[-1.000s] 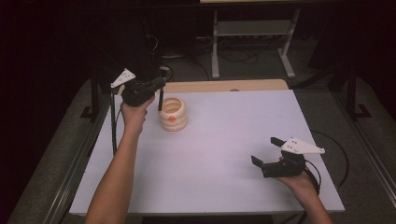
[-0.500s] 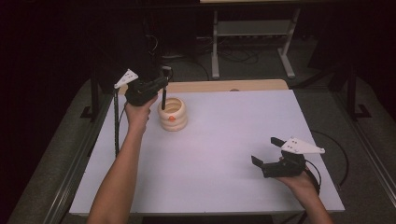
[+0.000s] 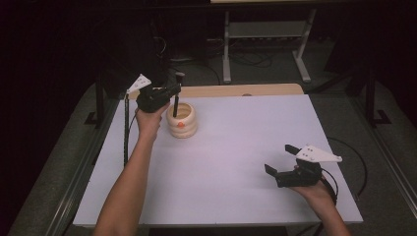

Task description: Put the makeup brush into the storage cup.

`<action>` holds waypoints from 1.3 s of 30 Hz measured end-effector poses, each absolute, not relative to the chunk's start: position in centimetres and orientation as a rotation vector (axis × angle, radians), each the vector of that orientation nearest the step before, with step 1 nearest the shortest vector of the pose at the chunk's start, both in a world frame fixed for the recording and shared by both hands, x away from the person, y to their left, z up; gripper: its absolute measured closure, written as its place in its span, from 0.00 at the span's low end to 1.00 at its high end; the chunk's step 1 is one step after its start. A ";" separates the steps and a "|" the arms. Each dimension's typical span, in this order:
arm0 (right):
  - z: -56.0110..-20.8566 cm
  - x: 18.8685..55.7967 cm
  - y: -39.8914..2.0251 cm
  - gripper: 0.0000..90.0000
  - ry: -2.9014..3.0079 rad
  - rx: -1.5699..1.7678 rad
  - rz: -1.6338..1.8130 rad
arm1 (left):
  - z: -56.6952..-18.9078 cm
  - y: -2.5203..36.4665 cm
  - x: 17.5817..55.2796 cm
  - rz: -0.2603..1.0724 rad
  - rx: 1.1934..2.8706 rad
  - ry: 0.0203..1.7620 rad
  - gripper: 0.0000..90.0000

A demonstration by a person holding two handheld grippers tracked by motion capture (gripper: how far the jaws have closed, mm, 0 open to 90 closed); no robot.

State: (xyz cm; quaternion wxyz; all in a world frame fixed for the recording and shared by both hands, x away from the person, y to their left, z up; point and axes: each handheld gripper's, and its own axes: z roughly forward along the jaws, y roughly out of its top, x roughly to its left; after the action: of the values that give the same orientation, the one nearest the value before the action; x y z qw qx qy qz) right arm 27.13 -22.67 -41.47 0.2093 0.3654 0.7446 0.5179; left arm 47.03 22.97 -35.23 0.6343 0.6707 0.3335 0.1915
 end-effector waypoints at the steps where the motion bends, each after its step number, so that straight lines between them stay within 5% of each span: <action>1: -41.5 27.1 -22.7 0.00 2.072 1.015 1.440 | -35.3 22.9 47.0 0.437 1.533 0.764 0.87; 39: -41.4 27.2 -22.8 0.00 2.067 1.004 1.444 | -36.8 22.4 47.5 0.417 1.583 0.798 0.87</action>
State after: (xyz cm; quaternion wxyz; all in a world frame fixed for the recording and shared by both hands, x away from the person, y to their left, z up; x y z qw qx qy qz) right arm 27.18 -22.79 -41.45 0.2120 0.3615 0.7443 0.5200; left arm 47.46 22.42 -36.83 0.6135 0.6864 0.3460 0.1808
